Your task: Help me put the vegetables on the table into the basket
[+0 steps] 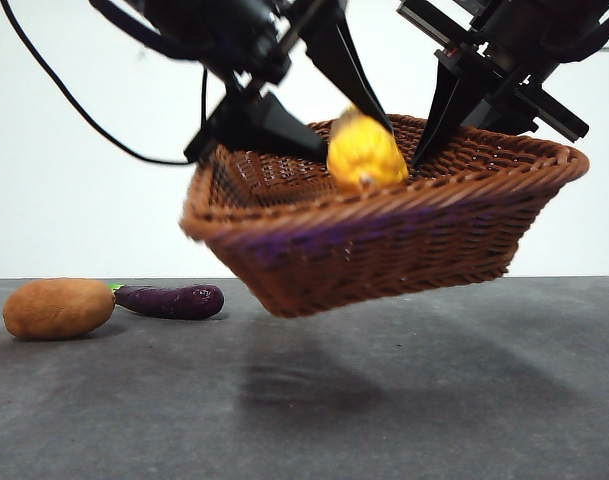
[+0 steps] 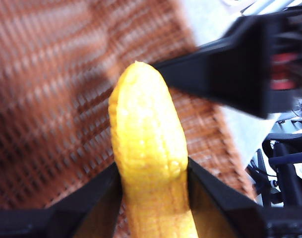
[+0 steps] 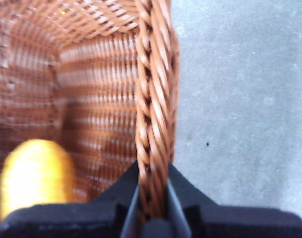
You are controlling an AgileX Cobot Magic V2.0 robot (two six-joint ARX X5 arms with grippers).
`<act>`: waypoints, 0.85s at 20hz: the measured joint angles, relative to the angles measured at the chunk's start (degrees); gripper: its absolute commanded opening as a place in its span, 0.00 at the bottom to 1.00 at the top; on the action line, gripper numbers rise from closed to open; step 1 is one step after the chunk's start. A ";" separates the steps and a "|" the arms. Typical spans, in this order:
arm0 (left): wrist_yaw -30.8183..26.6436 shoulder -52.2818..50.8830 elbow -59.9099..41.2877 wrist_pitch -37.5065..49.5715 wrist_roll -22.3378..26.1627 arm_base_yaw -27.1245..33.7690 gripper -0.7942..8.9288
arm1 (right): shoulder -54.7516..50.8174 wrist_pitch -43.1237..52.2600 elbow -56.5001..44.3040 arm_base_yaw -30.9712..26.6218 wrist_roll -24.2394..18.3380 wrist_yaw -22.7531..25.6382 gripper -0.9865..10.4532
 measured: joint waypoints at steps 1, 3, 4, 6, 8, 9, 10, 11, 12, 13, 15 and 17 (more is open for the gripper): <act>0.00 1.07 0.00 0.02 -0.57 0.00 0.07 | 0.02 -0.04 -0.02 -0.02 0.00 0.11 0.08; 0.00 2.16 0.00 0.02 -1.22 -0.02 0.09 | 0.04 0.02 -0.13 0.00 0.00 0.44 0.08; -0.07 2.16 0.00 0.07 -1.27 -0.31 0.13 | 0.04 0.02 -0.17 0.00 0.00 0.44 0.08; -0.15 2.14 0.00 0.09 -1.29 -0.83 0.43 | 0.04 0.00 -0.20 -0.04 0.00 0.48 0.08; 1.88 2.14 0.00 0.09 -1.25 -0.96 0.54 | 0.04 0.09 -0.20 -0.04 0.00 0.48 0.08; 2.86 2.14 0.00 0.07 -1.18 -1.01 0.54 | 0.04 0.09 -0.20 -0.04 0.00 0.48 0.08; 3.19 2.14 0.00 -0.09 -1.09 -1.03 0.54 | 0.04 0.09 -0.20 -0.04 0.00 0.46 0.08; 3.28 2.14 0.00 -0.26 -1.03 -1.03 0.54 | 0.04 0.17 -0.20 -0.02 0.00 0.39 0.08; 3.32 2.14 0.00 -0.59 -0.96 -1.03 0.54 | 0.04 0.20 -0.20 0.00 0.00 0.28 0.08; 3.72 2.14 0.00 -0.90 -0.72 -1.03 0.54 | 0.04 0.20 -0.20 0.00 0.00 0.24 0.08; 4.92 2.08 0.04 -1.95 0.37 -1.03 0.54 | 0.04 0.15 -0.20 0.00 -0.11 0.22 0.08; 5.20 0.52 0.04 -4.70 2.21 -0.77 0.54 | 0.07 0.20 -0.22 0.00 -0.24 -0.09 0.08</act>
